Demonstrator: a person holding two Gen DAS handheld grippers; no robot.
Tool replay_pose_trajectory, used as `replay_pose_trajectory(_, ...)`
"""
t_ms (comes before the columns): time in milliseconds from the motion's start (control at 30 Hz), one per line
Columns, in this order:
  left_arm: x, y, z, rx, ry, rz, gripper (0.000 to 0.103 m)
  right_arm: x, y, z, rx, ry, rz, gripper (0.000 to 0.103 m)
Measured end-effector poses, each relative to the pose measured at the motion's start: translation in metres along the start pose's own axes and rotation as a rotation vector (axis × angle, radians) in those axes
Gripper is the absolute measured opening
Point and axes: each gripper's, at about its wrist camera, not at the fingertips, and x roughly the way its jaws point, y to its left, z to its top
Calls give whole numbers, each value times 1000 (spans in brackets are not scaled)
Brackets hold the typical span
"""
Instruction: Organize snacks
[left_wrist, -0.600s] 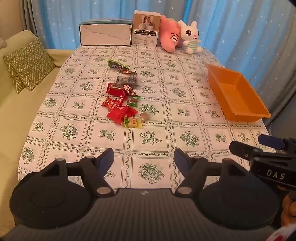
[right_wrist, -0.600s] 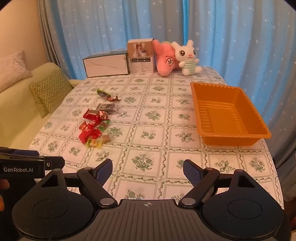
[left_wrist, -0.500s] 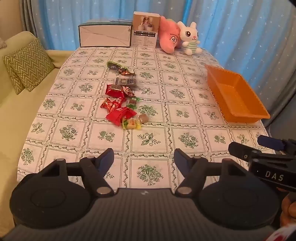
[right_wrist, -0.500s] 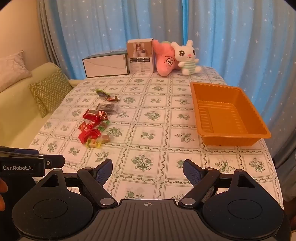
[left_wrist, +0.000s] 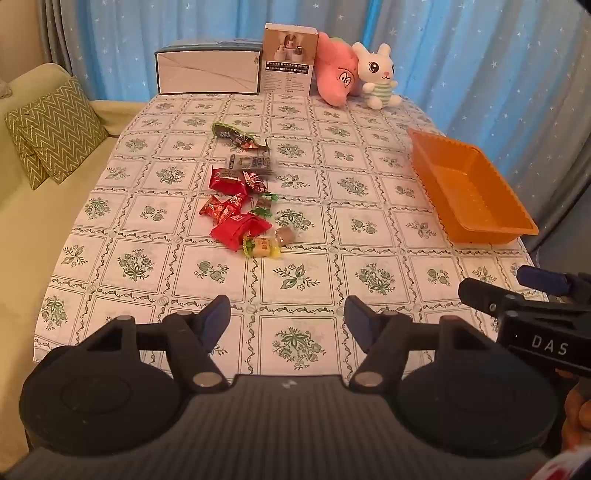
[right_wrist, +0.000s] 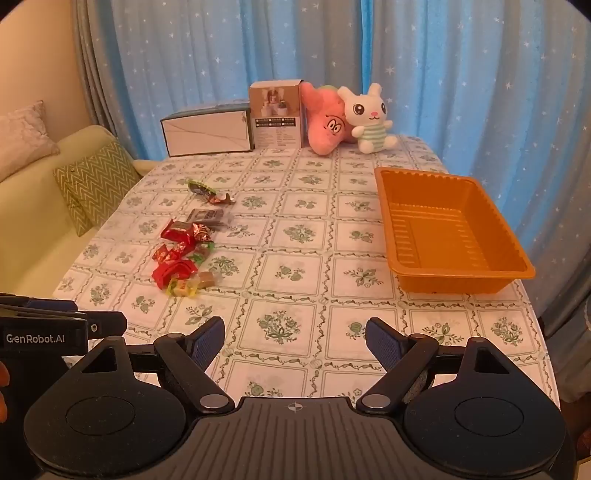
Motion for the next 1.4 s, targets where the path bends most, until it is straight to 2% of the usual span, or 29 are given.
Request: replay_pose_trajectory(1400,-3,-5,2,12,-11,-10,65,-2,-2,1,6,-2,-11,84)
